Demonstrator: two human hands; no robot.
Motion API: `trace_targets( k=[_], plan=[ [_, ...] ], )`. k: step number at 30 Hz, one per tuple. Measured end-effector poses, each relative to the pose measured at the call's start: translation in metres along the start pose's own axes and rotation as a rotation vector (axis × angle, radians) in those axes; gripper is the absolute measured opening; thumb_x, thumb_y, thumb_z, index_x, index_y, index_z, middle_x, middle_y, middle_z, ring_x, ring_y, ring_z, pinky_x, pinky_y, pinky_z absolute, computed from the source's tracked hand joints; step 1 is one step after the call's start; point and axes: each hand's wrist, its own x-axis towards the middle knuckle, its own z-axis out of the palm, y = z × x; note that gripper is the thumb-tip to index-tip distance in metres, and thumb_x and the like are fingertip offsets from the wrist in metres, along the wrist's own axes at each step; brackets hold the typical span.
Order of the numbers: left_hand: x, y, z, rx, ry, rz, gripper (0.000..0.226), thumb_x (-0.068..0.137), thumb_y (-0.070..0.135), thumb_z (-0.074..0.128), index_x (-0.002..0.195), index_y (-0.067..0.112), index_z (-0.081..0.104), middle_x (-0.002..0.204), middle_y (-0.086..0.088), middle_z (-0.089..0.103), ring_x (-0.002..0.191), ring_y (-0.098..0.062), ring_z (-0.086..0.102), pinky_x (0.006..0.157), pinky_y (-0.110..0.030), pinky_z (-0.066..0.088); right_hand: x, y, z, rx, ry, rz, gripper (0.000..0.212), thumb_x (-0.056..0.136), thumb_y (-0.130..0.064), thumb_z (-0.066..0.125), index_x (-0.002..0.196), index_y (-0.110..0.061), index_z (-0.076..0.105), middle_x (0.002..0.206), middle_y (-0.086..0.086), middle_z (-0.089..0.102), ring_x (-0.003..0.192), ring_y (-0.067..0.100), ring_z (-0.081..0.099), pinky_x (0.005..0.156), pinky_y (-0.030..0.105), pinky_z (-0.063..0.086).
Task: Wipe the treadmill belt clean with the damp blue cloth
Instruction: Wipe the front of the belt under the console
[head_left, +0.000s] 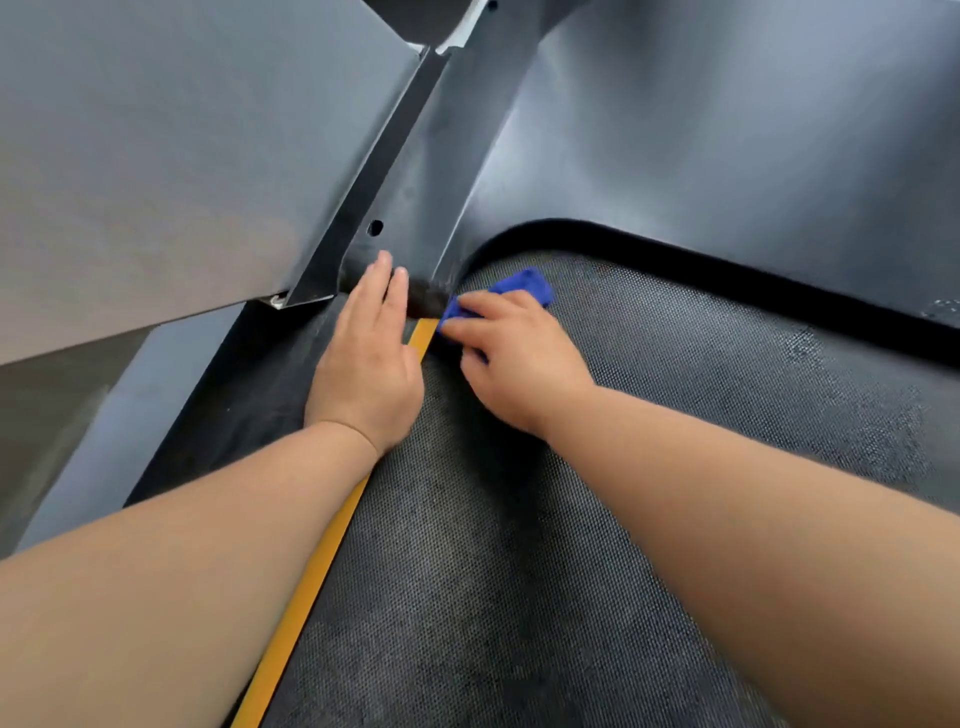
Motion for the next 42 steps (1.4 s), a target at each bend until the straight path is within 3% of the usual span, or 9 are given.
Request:
trace_targets(
  k=[3, 7, 14, 20, 25, 31, 38, 40, 42],
  plan=[
    [0.002, 0.000, 0.001, 0.015, 0.021, 0.035, 0.061, 0.087, 0.001, 0.039, 0.147, 0.004, 0.026, 0.157, -0.005, 0.018, 0.144, -0.019, 0.015, 0.113, -0.022, 0.010, 0.000, 0.032, -0.011, -0.170, 0.025, -0.151, 0.039, 0.076, -0.024, 0.044, 0.104, -0.029, 0.071, 0.114, 0.003, 0.064, 0.091, 0.033, 0.058, 0.070, 0.039, 0.050],
    [0.003, 0.002, 0.002, 0.024, -0.033, 0.018, 0.063, 0.091, 0.001, 0.040, 0.150, 0.007, 0.017, 0.159, -0.001, 0.011, 0.146, -0.013, 0.006, 0.115, -0.021, 0.005, 0.016, 0.062, -0.031, -0.190, 0.158, 0.401, 0.040, 0.085, -0.018, 0.049, 0.120, -0.029, 0.063, 0.132, 0.003, 0.050, 0.114, 0.035, 0.043, 0.091, 0.041, 0.041],
    [0.002, -0.001, 0.000, 0.049, -0.033, 0.039, 0.064, 0.086, 0.002, 0.038, 0.148, 0.003, 0.021, 0.158, -0.007, 0.015, 0.145, -0.019, 0.012, 0.115, -0.025, 0.011, -0.003, 0.029, -0.001, -0.182, -0.035, -0.239, 0.044, 0.076, -0.029, 0.037, 0.104, -0.033, 0.071, 0.110, 0.004, 0.064, 0.087, 0.031, 0.059, 0.066, 0.037, 0.049],
    [0.004, -0.004, 0.000, 0.045, -0.041, 0.054, 0.063, 0.089, 0.004, 0.036, 0.149, 0.004, 0.018, 0.159, -0.004, 0.011, 0.146, -0.015, 0.006, 0.113, -0.017, 0.001, 0.022, 0.031, -0.015, -0.249, 0.073, 0.315, 0.046, 0.087, -0.021, 0.044, 0.131, -0.031, 0.054, 0.131, 0.009, 0.045, 0.113, 0.035, 0.041, 0.088, 0.041, 0.042],
    [0.003, -0.006, 0.003, 0.069, -0.042, 0.069, 0.067, 0.082, 0.015, 0.028, 0.147, 0.000, 0.022, 0.157, -0.010, 0.017, 0.145, -0.022, 0.013, 0.113, -0.017, 0.002, -0.022, 0.008, 0.003, -0.106, -0.149, -0.349, 0.047, 0.078, -0.026, 0.037, 0.114, -0.030, 0.066, 0.105, 0.003, 0.062, 0.086, 0.030, 0.056, 0.068, 0.036, 0.048],
    [0.004, -0.005, 0.000, 0.062, -0.055, 0.062, 0.064, 0.091, 0.003, 0.037, 0.150, 0.006, 0.013, 0.159, -0.003, 0.007, 0.146, -0.014, 0.001, 0.113, -0.018, 0.000, 0.018, 0.050, -0.018, -0.213, 0.158, 0.367, 0.047, 0.084, -0.018, 0.045, 0.129, -0.025, 0.057, 0.125, 0.009, 0.053, 0.110, 0.036, 0.046, 0.088, 0.044, 0.043],
    [0.003, -0.006, 0.001, 0.052, -0.054, 0.061, 0.065, 0.087, 0.002, 0.040, 0.148, 0.002, 0.019, 0.158, -0.007, 0.013, 0.146, -0.019, 0.008, 0.113, -0.021, 0.005, -0.024, 0.030, -0.005, -0.158, -0.102, -0.423, 0.043, 0.083, -0.023, 0.038, 0.114, -0.021, 0.068, 0.111, 0.005, 0.064, 0.089, 0.030, 0.059, 0.069, 0.036, 0.050],
    [0.004, -0.004, -0.001, 0.051, -0.051, 0.072, 0.065, 0.088, 0.001, 0.039, 0.149, 0.004, 0.017, 0.159, -0.005, 0.010, 0.146, -0.016, 0.005, 0.113, -0.019, 0.002, -0.011, 0.050, -0.018, -0.227, -0.005, -0.260, 0.042, 0.085, -0.024, 0.037, 0.113, -0.020, 0.067, 0.112, 0.008, 0.063, 0.092, 0.034, 0.058, 0.073, 0.041, 0.052],
    [0.004, -0.002, -0.002, 0.045, -0.055, 0.063, 0.064, 0.089, 0.001, 0.037, 0.149, 0.005, 0.017, 0.159, -0.003, 0.009, 0.146, -0.014, 0.004, 0.113, -0.019, 0.003, -0.001, 0.063, -0.024, -0.235, 0.176, 0.205, 0.043, 0.085, -0.018, 0.040, 0.123, -0.020, 0.062, 0.123, 0.010, 0.057, 0.105, 0.036, 0.052, 0.084, 0.045, 0.048]
  ],
)
